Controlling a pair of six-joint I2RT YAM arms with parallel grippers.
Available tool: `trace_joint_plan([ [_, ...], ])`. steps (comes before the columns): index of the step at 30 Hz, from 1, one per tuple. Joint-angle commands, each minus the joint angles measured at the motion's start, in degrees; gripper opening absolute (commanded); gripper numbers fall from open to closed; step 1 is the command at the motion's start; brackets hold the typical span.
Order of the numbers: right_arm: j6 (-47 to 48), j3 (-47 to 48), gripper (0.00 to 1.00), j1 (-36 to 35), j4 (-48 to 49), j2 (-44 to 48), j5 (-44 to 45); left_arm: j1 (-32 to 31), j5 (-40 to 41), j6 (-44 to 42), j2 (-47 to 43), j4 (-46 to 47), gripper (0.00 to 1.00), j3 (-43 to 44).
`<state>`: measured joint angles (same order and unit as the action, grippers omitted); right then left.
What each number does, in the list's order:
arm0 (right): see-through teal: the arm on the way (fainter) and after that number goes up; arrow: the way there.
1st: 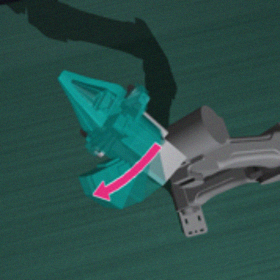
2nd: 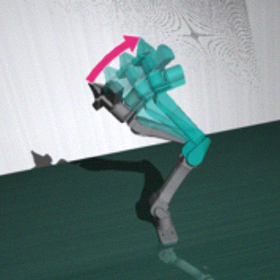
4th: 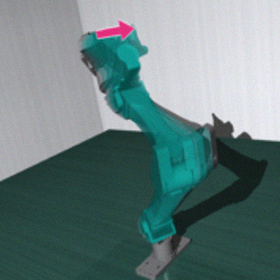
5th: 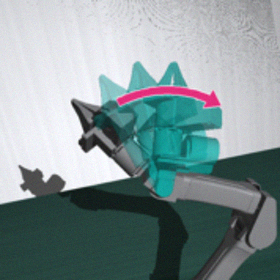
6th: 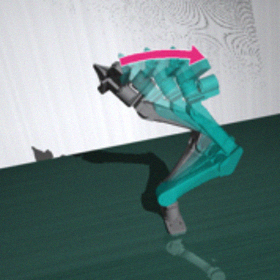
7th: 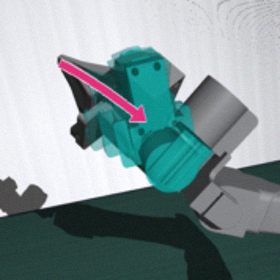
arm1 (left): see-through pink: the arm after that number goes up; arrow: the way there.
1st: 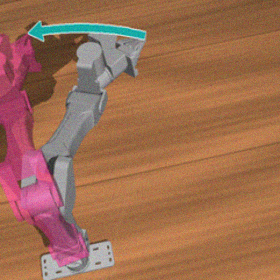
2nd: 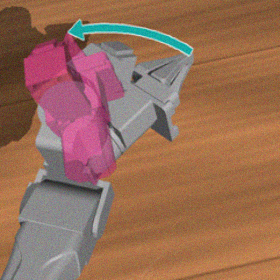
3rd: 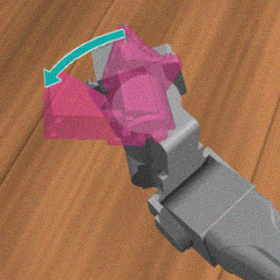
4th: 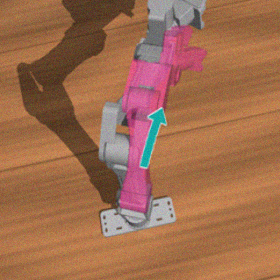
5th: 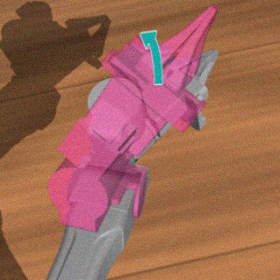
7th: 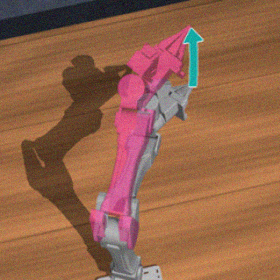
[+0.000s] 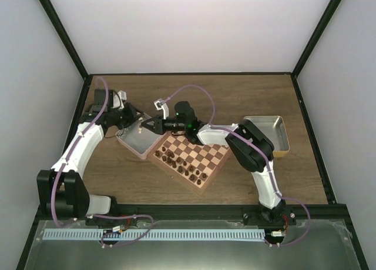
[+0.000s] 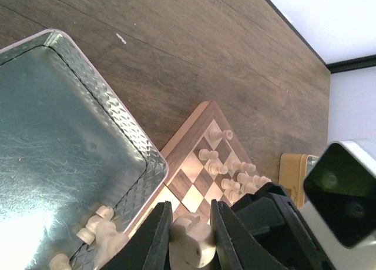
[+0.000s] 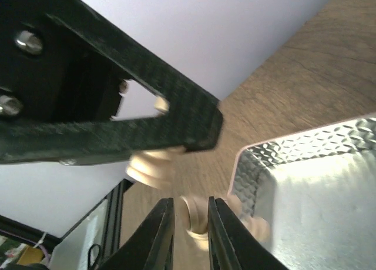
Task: Set up the chess pieces on the board
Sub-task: Pick up the chess piece from the storage box, then place the chess piece on the chessboard.
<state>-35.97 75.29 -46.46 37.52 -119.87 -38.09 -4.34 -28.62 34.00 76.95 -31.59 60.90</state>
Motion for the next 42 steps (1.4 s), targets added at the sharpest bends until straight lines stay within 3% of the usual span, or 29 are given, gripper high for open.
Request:
trace_joint_plan([
  [1, 0.3, 3.0, 0.16, -0.4, -4.2, -1.5, 4.3, 1.0, -0.5, 2.2, 0.0, 4.9, 0.16, -1.4],
  [7, 0.7, 3.1, 0.17, -0.4, -4.9, -1.4, 5.3, 1.3, 2.7, 1.0, 0.4, 4.1, 0.16, -2.0],
  [13, 1.4, 2.7, 0.35, -0.6, -5.3, 0.4, 3.9, 1.4, -0.1, 0.0, 0.5, 5.3, 0.16, -3.7],
  [18, 0.7, -0.9, 0.41, -0.4, -6.6, 5.9, 5.4, 1.0, -6.7, -7.1, -0.6, 6.2, 0.17, -4.0],
  [21, -0.2, -4.9, 0.43, 0.4, -8.4, 12.1, 6.8, -0.1, -5.7, -12.3, -2.8, 6.8, 0.17, -4.9],
  [25, -1.1, -9.4, 0.47, 3.2, -15.6, 20.3, 7.3, -2.8, -3.0, -15.7, -5.2, 8.6, 0.16, -5.7],
  [31, -0.8, -10.3, 0.58, 7.9, -31.5, 31.0, 5.6, -11.7, -2.1, -21.5, -10.8, 19.7, 0.15, -8.7],
  [36, 4.2, -7.1, 0.61, 9.4, -44.2, 35.6, 2.5, -20.5, -2.2, -34.0, -14.8, 25.4, 0.15, -10.6],
  [42, 9.5, -7.3, 0.61, 9.5, -51.5, 41.7, 1.6, -24.3, -8.5, -50.7, -19.7, 29.9, 0.17, -13.5],
])
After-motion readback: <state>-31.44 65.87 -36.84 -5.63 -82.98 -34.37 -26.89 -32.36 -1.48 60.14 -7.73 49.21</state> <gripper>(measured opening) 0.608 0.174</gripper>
